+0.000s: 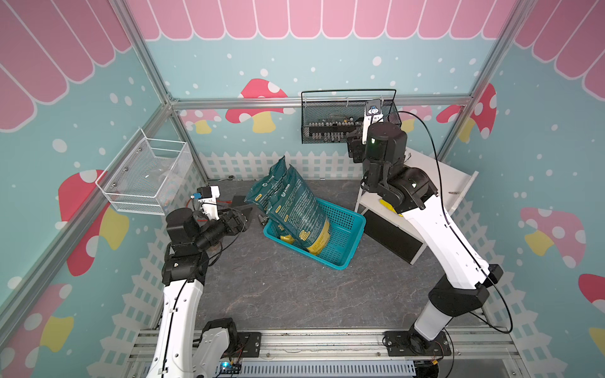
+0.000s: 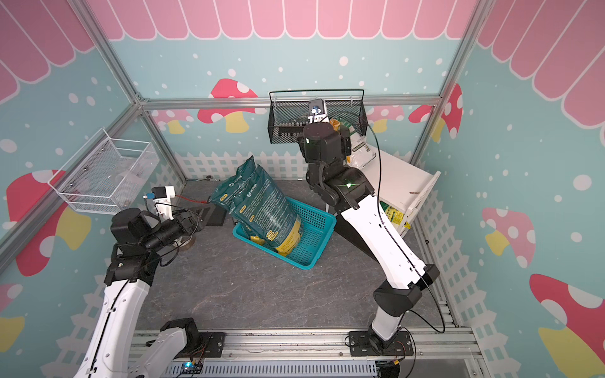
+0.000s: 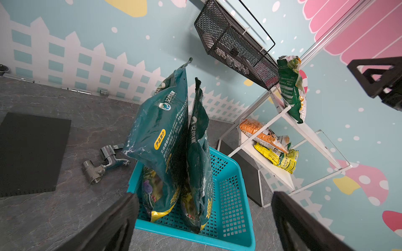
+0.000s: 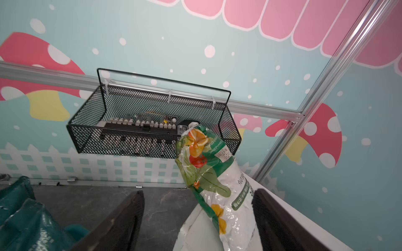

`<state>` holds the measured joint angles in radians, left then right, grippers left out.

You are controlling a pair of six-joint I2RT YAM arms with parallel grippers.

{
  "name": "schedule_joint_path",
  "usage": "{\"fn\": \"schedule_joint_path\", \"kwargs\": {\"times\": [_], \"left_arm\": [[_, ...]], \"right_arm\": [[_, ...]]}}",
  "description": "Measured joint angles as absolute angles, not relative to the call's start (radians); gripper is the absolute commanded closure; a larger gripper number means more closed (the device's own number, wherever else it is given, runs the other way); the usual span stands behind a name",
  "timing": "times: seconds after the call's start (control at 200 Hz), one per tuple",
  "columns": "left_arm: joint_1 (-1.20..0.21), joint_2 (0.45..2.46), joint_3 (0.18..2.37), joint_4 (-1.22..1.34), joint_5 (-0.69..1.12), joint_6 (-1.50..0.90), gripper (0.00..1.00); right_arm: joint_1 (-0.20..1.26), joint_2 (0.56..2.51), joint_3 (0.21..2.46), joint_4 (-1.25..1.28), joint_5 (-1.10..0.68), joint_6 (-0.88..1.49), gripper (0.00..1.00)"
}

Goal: Take down the fertilizer bag from the shelf
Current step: Pick up the fertilizer bag from the shelf.

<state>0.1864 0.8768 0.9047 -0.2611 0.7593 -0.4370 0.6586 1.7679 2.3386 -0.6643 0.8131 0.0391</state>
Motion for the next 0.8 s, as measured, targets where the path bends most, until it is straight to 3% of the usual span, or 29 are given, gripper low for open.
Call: {"fn": "schedule_joint_path", "kwargs": {"times": [0.165,0.575,0.735,0.801], "left_arm": [[0.186,0.877,0.905,-0.262,0.759,-0.437,0.01],[0.186,0.877,0.905,-0.262,0.759,-0.437,0.01],[0.186,0.877,0.905,-0.262,0.759,-0.437,0.0],[0.186,0.877,0.905,-0.262,0.759,-0.437,0.01]], "right_arm": [[0.607,1.95,2.572,-0.822,0.796,0.059,0.18],[0.537,2.046,2.579,-0.941,0.817,0.065,0.06],[0.525,2.066,2.579,-0.94,0.831,0.061,0.07],[0.521,2.079,2.579,-0.937,0.841,0.058,0.12]]}}
